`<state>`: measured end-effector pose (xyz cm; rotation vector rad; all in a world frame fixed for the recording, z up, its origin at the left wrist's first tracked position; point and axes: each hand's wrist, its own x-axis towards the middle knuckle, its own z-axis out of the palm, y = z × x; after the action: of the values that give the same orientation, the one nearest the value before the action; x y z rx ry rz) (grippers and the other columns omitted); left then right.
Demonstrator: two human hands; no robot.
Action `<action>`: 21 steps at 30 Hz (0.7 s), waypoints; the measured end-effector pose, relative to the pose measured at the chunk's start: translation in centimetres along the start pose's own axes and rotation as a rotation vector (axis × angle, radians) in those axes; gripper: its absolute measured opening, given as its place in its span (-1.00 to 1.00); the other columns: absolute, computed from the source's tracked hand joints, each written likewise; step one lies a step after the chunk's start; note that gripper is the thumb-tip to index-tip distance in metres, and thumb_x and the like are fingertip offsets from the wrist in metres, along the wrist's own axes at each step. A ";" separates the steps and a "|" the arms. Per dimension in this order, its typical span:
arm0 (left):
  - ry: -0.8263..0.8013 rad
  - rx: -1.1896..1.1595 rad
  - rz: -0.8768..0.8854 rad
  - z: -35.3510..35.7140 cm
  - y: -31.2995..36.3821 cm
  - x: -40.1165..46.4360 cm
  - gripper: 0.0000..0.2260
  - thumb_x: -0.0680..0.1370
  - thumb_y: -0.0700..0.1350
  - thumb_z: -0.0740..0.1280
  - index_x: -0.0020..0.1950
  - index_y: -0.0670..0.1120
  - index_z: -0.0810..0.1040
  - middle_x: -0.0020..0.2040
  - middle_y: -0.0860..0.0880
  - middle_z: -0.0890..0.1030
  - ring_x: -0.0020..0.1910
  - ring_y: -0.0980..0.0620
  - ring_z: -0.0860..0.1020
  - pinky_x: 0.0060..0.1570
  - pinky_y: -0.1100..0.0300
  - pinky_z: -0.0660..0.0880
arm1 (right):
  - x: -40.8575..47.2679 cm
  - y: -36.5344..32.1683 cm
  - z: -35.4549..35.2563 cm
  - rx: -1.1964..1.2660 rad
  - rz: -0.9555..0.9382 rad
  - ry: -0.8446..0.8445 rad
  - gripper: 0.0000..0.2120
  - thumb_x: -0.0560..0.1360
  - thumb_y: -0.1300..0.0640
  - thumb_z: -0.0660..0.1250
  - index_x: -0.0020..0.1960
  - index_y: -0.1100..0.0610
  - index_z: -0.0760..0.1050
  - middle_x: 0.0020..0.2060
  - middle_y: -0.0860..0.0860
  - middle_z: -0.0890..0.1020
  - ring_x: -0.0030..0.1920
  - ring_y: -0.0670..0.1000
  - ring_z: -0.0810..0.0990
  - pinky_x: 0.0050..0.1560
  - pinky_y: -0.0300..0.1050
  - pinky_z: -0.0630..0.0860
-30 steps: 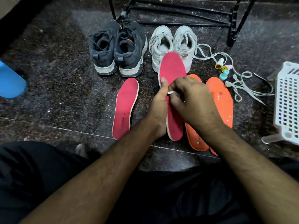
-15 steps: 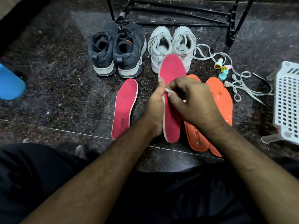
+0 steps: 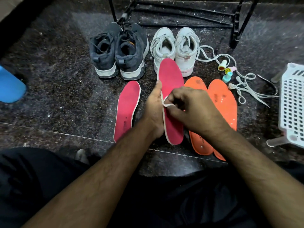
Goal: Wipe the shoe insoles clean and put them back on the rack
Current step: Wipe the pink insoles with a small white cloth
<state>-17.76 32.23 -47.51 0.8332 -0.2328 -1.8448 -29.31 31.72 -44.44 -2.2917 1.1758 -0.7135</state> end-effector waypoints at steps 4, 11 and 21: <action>-0.072 0.106 -0.009 0.3 -0.4 -0.2 -0.46 0.66 0.27 -0.03 0.18 -0.07 0.57 -0.07 -0.07 0.68 -0.12 -0.03 0.65 -0.06 0.04 0.60 | 0.0 1.5 -1.2 -0.050 0.160 0.075 -0.91 0.41 0.24 0.42 -0.13 0.07 0.63 -0.23 -0.05 0.64 -0.26 -0.17 0.49 -0.13 -0.31 0.40; -0.064 0.002 -0.009 0.7 -0.6 -0.6 -0.49 0.67 0.18 0.02 0.23 -0.17 0.56 0.08 -0.17 0.63 0.05 -0.09 0.61 0.14 0.02 0.55 | 0.6 0.6 -0.2 -0.023 0.064 0.149 -0.90 0.44 0.22 0.41 -0.06 0.09 0.63 -0.19 -0.05 0.60 -0.16 -0.14 0.48 -0.08 -0.27 0.37; -0.106 0.211 -0.121 0.8 -1.5 -0.4 -0.41 0.61 0.36 -0.04 0.24 -0.01 0.57 0.10 -0.09 0.64 0.03 -0.11 0.57 0.09 -0.19 0.48 | 0.7 2.2 -1.3 -0.006 0.276 0.230 -0.88 0.43 0.20 0.40 -0.06 0.06 0.65 -0.17 0.00 0.66 -0.16 0.01 0.63 0.01 -0.05 0.56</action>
<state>-19.30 33.04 -47.58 0.9116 -0.4588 -2.0047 -31.10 29.80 -44.64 -2.0340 1.5630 -0.8824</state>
